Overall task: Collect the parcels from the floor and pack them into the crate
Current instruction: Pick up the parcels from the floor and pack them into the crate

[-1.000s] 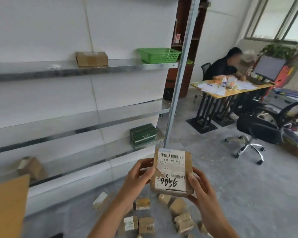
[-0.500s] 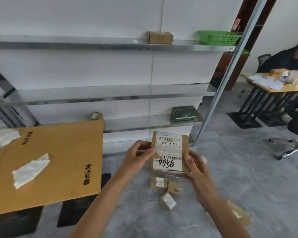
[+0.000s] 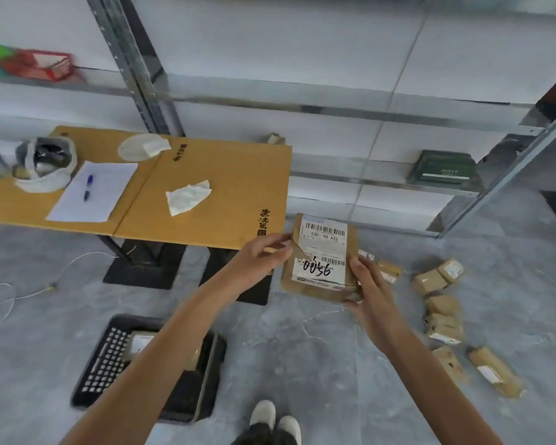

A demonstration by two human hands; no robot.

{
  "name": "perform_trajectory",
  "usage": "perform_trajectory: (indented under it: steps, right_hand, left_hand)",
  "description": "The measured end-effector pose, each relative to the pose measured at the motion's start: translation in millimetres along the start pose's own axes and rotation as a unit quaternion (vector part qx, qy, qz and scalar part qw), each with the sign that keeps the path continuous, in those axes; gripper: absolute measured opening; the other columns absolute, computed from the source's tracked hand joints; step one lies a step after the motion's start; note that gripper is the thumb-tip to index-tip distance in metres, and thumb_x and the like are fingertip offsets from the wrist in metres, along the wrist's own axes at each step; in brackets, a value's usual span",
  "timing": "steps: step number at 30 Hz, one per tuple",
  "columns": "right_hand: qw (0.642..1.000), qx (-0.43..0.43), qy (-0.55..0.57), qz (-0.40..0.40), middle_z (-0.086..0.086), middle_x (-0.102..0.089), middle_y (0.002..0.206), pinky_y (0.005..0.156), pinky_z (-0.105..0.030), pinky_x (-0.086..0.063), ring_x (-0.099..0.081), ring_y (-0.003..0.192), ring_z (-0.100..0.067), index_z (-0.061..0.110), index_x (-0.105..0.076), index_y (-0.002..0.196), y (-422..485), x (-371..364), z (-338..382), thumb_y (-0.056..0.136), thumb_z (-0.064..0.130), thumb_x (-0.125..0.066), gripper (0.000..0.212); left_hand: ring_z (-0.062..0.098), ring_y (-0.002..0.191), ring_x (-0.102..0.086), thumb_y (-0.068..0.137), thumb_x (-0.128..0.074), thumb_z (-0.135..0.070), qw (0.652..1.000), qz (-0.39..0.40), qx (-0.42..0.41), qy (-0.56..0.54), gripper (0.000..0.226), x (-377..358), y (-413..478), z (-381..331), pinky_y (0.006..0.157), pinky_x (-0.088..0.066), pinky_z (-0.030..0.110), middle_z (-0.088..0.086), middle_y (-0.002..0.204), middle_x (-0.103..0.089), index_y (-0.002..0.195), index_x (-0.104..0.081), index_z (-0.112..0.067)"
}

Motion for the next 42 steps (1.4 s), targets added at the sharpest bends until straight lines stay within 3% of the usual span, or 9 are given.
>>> perform_trajectory:
  steps: [5,8,13,18,21,27,29,34,42]
  right_hand:
    - [0.999,-0.009,-0.040,0.035,0.006,-0.072,0.104,0.069,-0.031,-0.057,-0.069,0.094,-0.008,0.033,-0.057,0.109,-20,-27,-21,0.092,0.040,-0.053,0.019]
    - [0.998,-0.023,-0.048,0.044,0.011,-0.072,0.100,0.064,-0.028,-0.057,-0.068,0.093,-0.006,0.035,-0.057,0.107,-35,-51,-36,0.094,0.037,-0.051,0.015]
    - [0.996,-0.037,-0.054,0.060,0.007,-0.071,0.100,0.075,-0.039,-0.055,-0.067,0.096,-0.009,0.034,-0.056,0.106,-56,-111,-61,0.095,0.037,-0.050,0.013]
    - [0.994,-0.061,-0.057,0.064,0.000,-0.066,0.113,0.087,-0.047,-0.053,-0.062,0.106,-0.016,0.029,-0.054,0.111,-78,-197,-97,0.095,0.037,-0.049,0.018]
    - [0.995,-0.063,-0.057,0.056,-0.002,-0.067,0.111,0.083,-0.042,-0.054,-0.062,0.103,-0.016,0.022,-0.053,0.118,-94,-255,-117,0.096,0.036,-0.049,0.026]
    - [0.997,-0.048,-0.044,0.051,0.003,-0.067,0.108,0.076,-0.033,-0.054,-0.066,0.096,-0.007,0.023,-0.050,0.121,-113,-342,-133,0.094,0.033,-0.053,0.029]
    - [0.997,-0.038,-0.043,0.056,0.008,-0.069,0.105,0.074,-0.029,-0.054,-0.067,0.093,-0.001,0.026,-0.049,0.123,-113,-356,-135,0.092,0.031,-0.056,0.031]
    - [0.996,-0.040,-0.037,0.077,0.011,-0.071,0.101,0.081,-0.032,-0.052,-0.067,0.096,-0.005,0.031,-0.046,0.129,-97,-374,-138,0.091,0.026,-0.058,0.040]
    - [0.994,-0.054,-0.033,0.090,0.004,-0.073,0.099,0.069,-0.019,-0.056,-0.069,0.095,-0.008,0.037,-0.046,0.121,-45,-384,-146,0.078,0.030,-0.063,0.047]
  left_hand:
    - [-0.001,0.101,-0.058,0.092,-0.055,-0.032,0.999,-0.019,0.039,-0.006,0.019,19,-44,31,0.081,-0.050,0.023,-0.030,0.100,-0.063,0.099,-0.054,-0.050]
    - [0.002,0.105,-0.057,0.093,-0.055,-0.028,0.998,-0.031,0.049,-0.001,0.020,41,-72,47,0.083,-0.049,0.025,-0.021,0.111,-0.062,0.110,-0.057,-0.038]
    - [0.013,0.115,-0.054,0.095,-0.052,-0.022,0.998,-0.035,0.060,0.007,0.033,92,-111,74,0.094,-0.045,0.033,-0.003,0.124,-0.060,0.127,-0.054,-0.022]
    - [0.011,0.117,-0.053,0.095,-0.050,-0.024,0.997,-0.034,0.061,0.019,0.031,166,-150,115,0.100,-0.044,0.037,-0.009,0.124,-0.060,0.126,-0.054,-0.030]
    - [0.007,0.110,-0.056,0.095,-0.051,-0.023,0.998,-0.028,0.055,0.017,0.027,214,-175,139,0.093,-0.046,0.030,-0.015,0.113,-0.062,0.114,-0.055,-0.043]
    - [0.000,0.099,-0.056,0.093,-0.054,-0.022,0.998,-0.016,0.055,0.023,0.044,290,-201,168,0.082,-0.049,0.023,-0.018,0.107,-0.058,0.134,-0.044,-0.033]
    - [-0.001,0.097,-0.057,0.092,-0.054,-0.023,0.998,-0.008,0.050,0.023,0.045,304,-200,171,0.078,-0.048,0.020,-0.020,0.106,-0.057,0.134,-0.043,-0.034]
    - [0.007,0.103,-0.058,0.092,-0.055,-0.024,0.999,0.000,0.049,0.024,0.045,325,-179,177,0.088,-0.048,0.030,-0.020,0.106,-0.056,0.134,-0.042,-0.033]
    - [0.005,0.104,-0.057,0.091,-0.056,-0.021,0.996,0.010,0.087,-0.011,0.043,340,-126,196,0.084,-0.047,0.027,-0.018,0.108,-0.056,0.131,-0.044,-0.034]
Point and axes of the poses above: each hand's wrist, its own y-axis towards the middle knuckle, its own x-axis out of the back of the hand, z = x × y, the point moved 7 cm from there along y, towards the middle knuckle
